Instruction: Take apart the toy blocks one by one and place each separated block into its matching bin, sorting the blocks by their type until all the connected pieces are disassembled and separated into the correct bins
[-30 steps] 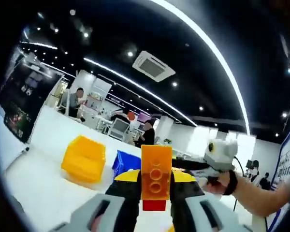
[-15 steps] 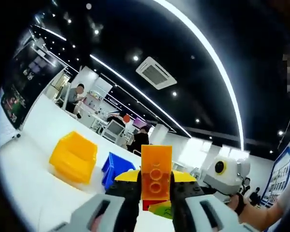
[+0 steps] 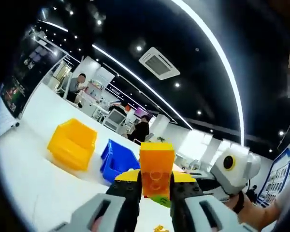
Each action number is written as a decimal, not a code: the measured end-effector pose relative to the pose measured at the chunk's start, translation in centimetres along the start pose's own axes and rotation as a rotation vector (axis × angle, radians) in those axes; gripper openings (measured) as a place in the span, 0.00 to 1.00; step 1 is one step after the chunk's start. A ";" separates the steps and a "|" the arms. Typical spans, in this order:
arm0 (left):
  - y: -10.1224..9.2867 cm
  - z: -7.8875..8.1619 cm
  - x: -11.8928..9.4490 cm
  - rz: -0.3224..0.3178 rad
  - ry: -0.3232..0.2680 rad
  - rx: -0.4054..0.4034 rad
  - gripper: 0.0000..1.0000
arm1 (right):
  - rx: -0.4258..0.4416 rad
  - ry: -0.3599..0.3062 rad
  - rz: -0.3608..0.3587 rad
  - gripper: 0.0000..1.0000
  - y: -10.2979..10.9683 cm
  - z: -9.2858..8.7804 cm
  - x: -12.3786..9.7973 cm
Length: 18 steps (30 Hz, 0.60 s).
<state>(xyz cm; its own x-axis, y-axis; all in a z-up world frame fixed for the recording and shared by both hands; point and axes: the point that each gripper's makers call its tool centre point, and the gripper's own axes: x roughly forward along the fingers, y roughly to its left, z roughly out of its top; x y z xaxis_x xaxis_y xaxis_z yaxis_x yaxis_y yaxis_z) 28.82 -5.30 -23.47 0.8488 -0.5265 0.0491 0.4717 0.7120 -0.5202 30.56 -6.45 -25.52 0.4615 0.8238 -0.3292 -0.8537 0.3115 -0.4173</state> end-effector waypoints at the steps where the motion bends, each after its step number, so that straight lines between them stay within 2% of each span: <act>1: -0.1 -0.2 0.0 0.004 0.009 0.005 0.23 | -0.085 0.026 -0.036 0.17 -0.3 -0.2 -0.2; 2: -0.2 -0.6 0.2 0.008 0.015 0.006 0.23 | -0.109 0.044 -0.054 0.17 -0.4 -0.4 -0.4; 6: -0.9 -0.8 0.3 0.017 -0.017 0.026 0.24 | -0.074 0.013 -0.073 0.17 -0.6 -0.4 -1.2; 7: -0.9 -0.7 0.2 0.015 -0.024 0.017 0.26 | -0.086 0.034 -0.123 0.17 -1.5 -0.9 -1.8; 8: -1.1 -0.6 0.0 0.015 -0.023 0.018 0.32 | -0.104 0.039 -0.141 0.17 -2.0 -1.1 -2.0; 9: -1.2 -0.7 -0.1 0.008 -0.002 0.037 0.41 | -0.132 0.039 -0.163 0.17 -2.5 -1.2 -2.6; 10: -1.4 -1.1 -0.3 0.005 0.033 0.034 0.46 | -0.175 0.037 -0.186 0.17 -2.9 -1.2 -3.2; 12: -2.1 -1.5 -0.7 -0.032 0.085 -0.065 0.48 | -0.350 0.048 -0.252 0.17 -3.5 -0.6 -4.7; 13: -2.7 -1.0 -0.8 -0.069 0.094 -0.175 0.50 | -0.494 0.062 -0.288 0.17 -3.4 -0.2 -5.4; 14: -3.1 -0.8 -0.9 -0.096 0.091 -0.231 0.53 | -0.643 0.068 -0.320 0.17 -3.1 0.4 -6.1; 15: -3.9 -0.1 -1.2 -0.151 0.093 -0.345 0.59 | -0.827 0.071 -0.343 0.17 -2.1 1.1 -6.8; 16: -4.5 0.3 -1.4 -0.195 0.107 -0.433 0.61 | -0.947 0.090 -0.365 0.17 -1.7 1.0 -7.2; 17: -4.8 0.5 -1.5 -0.229 0.132 -0.521 0.61 | -1.032 0.099 -0.379 0.17 -1.0 1.2 -7.4; 18: -5.0 0.3 -1.7 -0.241 0.157 -0.579 0.57 | -1.083 0.093 -0.410 0.17 -0.5 1.7 -7.7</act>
<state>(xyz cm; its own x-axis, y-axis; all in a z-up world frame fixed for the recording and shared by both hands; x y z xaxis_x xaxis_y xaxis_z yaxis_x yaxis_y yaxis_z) 25.15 -7.80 -20.69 0.6694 -0.7333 0.1191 0.4022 0.2230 -0.8880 27.00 -12.20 -21.36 0.7095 0.7033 -0.0439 -0.0036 -0.0587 -0.9983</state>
